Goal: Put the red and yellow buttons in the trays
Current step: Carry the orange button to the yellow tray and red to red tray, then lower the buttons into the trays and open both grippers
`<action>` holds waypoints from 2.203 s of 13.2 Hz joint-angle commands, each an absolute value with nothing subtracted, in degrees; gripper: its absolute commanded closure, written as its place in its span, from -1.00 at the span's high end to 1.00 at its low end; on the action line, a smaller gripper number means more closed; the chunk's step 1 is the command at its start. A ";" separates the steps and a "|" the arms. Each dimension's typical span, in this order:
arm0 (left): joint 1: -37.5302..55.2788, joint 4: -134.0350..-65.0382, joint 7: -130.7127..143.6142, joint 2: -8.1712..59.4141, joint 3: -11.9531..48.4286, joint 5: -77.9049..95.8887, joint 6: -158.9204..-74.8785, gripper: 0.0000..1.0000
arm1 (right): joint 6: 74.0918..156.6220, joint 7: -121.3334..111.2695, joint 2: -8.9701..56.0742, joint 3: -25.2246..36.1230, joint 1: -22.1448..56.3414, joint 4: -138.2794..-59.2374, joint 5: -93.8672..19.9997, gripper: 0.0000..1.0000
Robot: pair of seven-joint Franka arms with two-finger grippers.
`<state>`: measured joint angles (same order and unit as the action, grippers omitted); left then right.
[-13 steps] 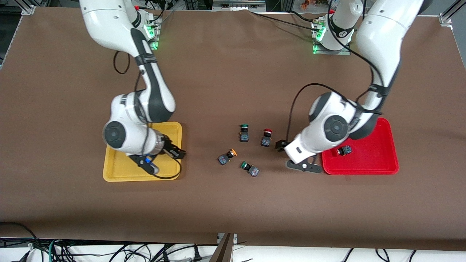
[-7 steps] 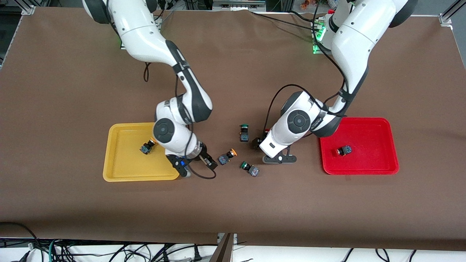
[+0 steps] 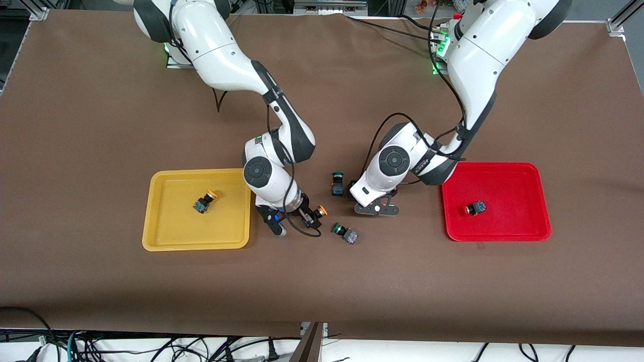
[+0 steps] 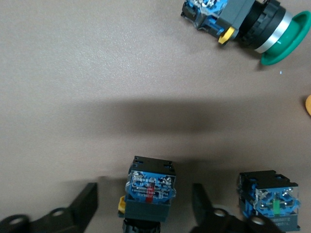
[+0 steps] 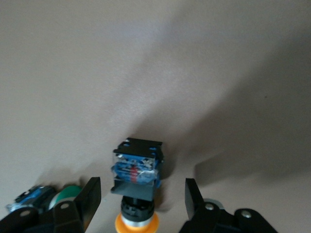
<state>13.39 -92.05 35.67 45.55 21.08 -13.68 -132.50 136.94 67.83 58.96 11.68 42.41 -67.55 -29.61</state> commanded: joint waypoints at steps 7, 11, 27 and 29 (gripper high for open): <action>11.96 -92.11 36.04 39.92 20.30 -15.56 -127.03 -0.58 | 126.17 59.98 54.34 15.02 40.09 -68.73 -27.77 -0.41; 4.51 -92.02 16.59 33.50 20.48 -15.82 -117.97 -0.56 | 113.32 40.47 48.97 16.43 33.15 -71.18 -27.60 -0.38; -20.13 -92.03 -55.82 36.92 21.79 -14.85 -113.13 1.00 | 112.43 26.37 38.77 21.36 33.66 -82.97 -26.64 0.98; -19.95 -91.76 -45.77 34.03 25.56 -14.85 -108.57 1.00 | 110.40 26.54 34.74 21.27 35.23 -83.58 -20.33 0.98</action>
<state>-20.61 -91.73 -52.74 37.92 23.21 -14.85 -113.08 112.00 26.58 39.73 20.94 33.20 -80.49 -24.54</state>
